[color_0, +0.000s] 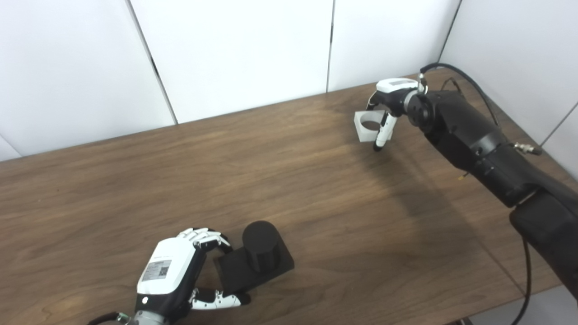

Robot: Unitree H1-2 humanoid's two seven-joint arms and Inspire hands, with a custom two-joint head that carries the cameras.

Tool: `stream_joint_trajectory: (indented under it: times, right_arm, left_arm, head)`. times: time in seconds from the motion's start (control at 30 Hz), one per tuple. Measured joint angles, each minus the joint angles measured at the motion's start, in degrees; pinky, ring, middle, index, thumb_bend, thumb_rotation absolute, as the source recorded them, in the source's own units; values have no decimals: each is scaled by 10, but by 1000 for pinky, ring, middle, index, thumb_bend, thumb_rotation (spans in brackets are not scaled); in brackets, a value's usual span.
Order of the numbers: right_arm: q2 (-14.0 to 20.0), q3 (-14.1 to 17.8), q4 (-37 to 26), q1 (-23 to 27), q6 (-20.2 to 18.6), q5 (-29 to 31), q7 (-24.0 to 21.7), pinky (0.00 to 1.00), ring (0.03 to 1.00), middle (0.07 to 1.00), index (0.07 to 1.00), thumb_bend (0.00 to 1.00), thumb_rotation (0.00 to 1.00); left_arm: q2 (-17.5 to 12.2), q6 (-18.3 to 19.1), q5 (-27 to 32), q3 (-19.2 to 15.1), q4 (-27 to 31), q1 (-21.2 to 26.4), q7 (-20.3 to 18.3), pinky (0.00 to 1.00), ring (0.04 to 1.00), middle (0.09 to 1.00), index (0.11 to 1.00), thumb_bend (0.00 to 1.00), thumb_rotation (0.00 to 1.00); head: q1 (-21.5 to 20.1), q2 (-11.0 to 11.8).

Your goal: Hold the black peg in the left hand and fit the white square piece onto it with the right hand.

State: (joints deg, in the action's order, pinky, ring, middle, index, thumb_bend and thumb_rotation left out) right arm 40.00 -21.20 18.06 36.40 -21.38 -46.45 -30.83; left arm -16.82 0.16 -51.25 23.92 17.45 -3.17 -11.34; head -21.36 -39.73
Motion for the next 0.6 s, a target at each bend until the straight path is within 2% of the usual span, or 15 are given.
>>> stream_joint_trajectory:
  times: [0.03, 0.07, 0.1, 0.2, 0.4, 0.6]
  right_arm:
    - [1, 2, 0, 0, 5, 3, 5, 809, 891, 829, 573, 682, 142]
    - [1, 6, 0, -1, 11, 7, 11, 813, 864, 807, 521, 588, 136]
    - [1, 10, 0, -2, 17, 12, 18, 805, 839, 789, 503, 556, 133]
    - [1, 18, 3, -7, 37, 22, 37, 763, 776, 740, 486, 525, 128]
    - [1, 17, 13, -13, 62, 21, 72, 667, 747, 715, 485, 522, 128]
    - [1, 10, 14, -13, 66, 8, 88, 747, 796, 729, 484, 522, 130]
  left_arm:
    - [0, 0, 0, 0, 0, 0, 0, 873, 818, 746, 488, 514, 42]
    - [0, 0, 0, 0, 0, 0, 0, 877, 819, 747, 488, 514, 42]
    - [0, 0, 0, 0, 0, 0, -1, 880, 820, 748, 488, 514, 42]
    - [0, 0, -2, 0, 1, 0, -2, 879, 816, 745, 488, 514, 42]
    - [1, 0, -3, 0, 1, 0, -2, 874, 816, 747, 488, 514, 42]
    - [3, 0, -4, -1, 1, 0, -3, 871, 816, 748, 488, 514, 42]
  head:
    - [-1, -1]
    - [-1, -1]
    - [0, -1]
    - [1, -1]
    - [3, 0]
    - [6, 2]
